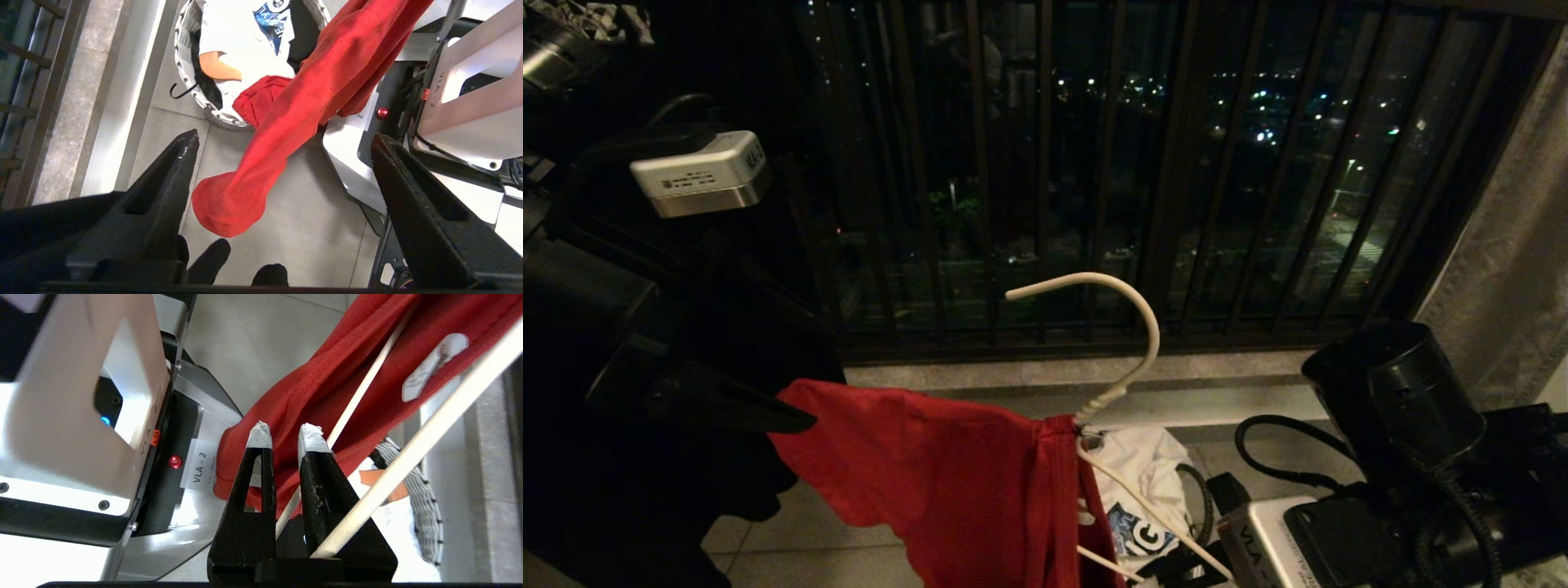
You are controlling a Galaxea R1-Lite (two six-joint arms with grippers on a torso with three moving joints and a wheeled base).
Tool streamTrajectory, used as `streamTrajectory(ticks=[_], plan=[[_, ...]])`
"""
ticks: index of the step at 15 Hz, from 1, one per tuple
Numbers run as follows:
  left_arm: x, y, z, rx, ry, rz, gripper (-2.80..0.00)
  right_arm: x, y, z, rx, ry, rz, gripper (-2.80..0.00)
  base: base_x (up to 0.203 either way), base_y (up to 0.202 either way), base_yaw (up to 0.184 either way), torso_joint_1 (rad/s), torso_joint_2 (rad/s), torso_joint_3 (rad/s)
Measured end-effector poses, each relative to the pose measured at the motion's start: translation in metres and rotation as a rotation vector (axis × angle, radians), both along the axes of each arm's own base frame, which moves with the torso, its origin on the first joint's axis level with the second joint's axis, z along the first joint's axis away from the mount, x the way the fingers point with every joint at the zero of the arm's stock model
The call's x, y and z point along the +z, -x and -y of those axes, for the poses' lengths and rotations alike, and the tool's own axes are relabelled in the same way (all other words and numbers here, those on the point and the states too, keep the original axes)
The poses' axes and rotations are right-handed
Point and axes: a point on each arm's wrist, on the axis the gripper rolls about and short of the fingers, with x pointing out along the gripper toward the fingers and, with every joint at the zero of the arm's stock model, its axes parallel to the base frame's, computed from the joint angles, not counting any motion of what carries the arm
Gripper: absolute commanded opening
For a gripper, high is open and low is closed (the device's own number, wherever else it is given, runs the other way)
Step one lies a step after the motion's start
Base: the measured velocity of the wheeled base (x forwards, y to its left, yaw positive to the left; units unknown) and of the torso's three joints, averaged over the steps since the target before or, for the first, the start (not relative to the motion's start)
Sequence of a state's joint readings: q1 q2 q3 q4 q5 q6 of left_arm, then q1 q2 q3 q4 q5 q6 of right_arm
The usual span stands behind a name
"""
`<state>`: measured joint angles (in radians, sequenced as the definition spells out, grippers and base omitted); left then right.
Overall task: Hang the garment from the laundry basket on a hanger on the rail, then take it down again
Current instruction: Hang the clothes on the clothes rack
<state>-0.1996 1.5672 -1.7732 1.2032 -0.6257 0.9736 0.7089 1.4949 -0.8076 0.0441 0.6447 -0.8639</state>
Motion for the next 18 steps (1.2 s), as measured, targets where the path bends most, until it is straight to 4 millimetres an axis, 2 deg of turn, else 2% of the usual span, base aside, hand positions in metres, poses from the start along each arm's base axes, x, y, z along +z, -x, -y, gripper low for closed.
streamTrajectory(ticks=[9, 18], plan=[[0.002, 0.0, 0.024, -0.1, -0.002, 0.006, 0.0, 0.007, 0.019, 0.009, 0.035, -0.026, 0.043, -2.8, 0.0, 0.0, 0.0, 0.0, 0.0, 0.0], [-0.012, -0.001, 0.042, -0.145, -0.013, -0.092, 0.0, 0.01, 0.027, 0.014, 0.05, -0.038, 0.068, -2.8, 0.0, 0.0, 0.0, 0.0, 0.0, 0.0]])
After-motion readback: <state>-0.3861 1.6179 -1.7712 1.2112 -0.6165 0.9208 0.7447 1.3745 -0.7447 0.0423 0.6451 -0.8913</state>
